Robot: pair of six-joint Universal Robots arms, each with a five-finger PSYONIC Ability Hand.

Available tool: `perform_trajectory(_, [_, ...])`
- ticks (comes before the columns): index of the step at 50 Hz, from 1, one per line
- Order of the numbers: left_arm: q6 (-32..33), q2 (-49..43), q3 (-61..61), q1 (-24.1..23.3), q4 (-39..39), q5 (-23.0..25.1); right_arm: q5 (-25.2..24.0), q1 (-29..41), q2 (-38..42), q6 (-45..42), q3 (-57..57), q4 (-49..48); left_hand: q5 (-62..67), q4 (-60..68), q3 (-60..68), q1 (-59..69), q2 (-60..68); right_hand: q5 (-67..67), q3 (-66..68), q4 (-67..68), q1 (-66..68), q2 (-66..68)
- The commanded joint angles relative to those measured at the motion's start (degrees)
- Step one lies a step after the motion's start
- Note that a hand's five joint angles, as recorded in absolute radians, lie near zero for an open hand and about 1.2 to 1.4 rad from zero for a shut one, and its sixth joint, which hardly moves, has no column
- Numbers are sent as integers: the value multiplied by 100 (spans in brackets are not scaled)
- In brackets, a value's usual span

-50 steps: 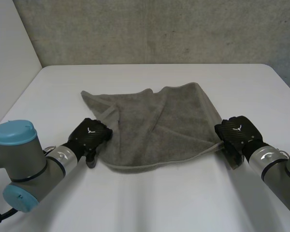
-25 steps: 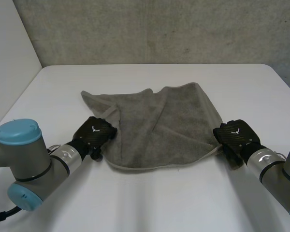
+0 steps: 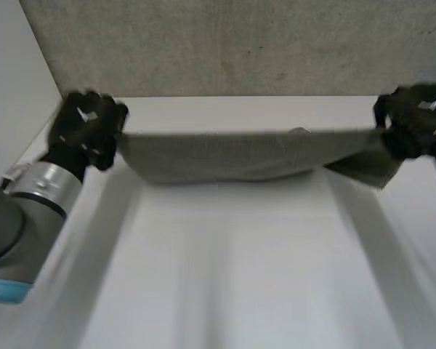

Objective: Fold the towel.

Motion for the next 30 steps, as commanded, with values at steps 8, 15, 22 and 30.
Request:
perform_trajectory(8, [-465, 1119, 1005, -84, -1634, -83, -480, -238, 373, -1401, -3097, 3333, -1465, -684, -838, -397, -653, 316, 306, 303, 316, 376])
perform_trajectory(15, [-174, -113, 1604, -84, -1970, -66, 177, 447, 1524, -2246, -3783, 3598, -1465, -684, -838, -397, -653, 316, 306, 303, 316, 376])
perform_trajectory(22, [1009, -1868, 2779, -110, -1970, -100, 1024, 906, 2907, -2713, -4593, 3537, -1465, -684, -838, -397, -653, 316, 306, 303, 316, 376])
perform_trajectory(30, [1610, -2951, 4992, -145, -1882, -136, 1436, 1344, 4234, -2644, -6543, 1495, -1465, -684, -838, -397, -653, 316, 306, 303, 316, 376])
